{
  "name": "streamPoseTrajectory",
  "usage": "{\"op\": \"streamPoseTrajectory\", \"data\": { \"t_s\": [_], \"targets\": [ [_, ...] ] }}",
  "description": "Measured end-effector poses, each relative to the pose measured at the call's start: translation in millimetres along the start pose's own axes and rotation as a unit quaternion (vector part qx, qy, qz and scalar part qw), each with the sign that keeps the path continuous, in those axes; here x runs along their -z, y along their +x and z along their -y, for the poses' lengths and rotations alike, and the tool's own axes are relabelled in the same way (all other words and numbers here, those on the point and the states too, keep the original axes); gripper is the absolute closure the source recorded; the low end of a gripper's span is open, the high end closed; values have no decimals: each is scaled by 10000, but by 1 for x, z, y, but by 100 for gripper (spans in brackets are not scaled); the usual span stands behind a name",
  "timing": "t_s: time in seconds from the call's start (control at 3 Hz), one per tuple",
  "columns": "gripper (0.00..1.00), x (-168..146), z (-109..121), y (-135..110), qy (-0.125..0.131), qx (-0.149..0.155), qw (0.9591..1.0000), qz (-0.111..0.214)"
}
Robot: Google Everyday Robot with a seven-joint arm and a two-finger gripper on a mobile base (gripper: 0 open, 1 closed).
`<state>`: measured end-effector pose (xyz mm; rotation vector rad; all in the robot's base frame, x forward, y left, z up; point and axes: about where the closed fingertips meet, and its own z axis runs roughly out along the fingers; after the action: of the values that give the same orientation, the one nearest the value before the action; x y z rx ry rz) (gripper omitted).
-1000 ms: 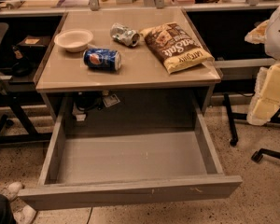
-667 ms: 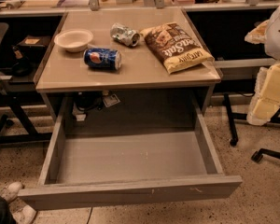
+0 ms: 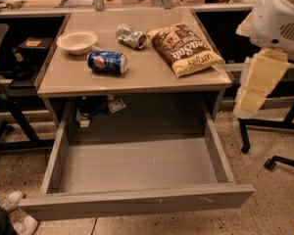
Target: Place pepsi can into top drawer
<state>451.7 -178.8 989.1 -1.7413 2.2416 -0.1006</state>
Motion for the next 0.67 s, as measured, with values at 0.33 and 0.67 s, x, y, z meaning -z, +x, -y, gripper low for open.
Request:
{"op": "streamPoseTrajectory", "data": {
  "t_s": [0.33,0.67],
  "targets": [
    [0,-2,4,-43,42,127,9997,-180],
    [0,-11,15,-91,211,262,9992,-228]
  ]
}}
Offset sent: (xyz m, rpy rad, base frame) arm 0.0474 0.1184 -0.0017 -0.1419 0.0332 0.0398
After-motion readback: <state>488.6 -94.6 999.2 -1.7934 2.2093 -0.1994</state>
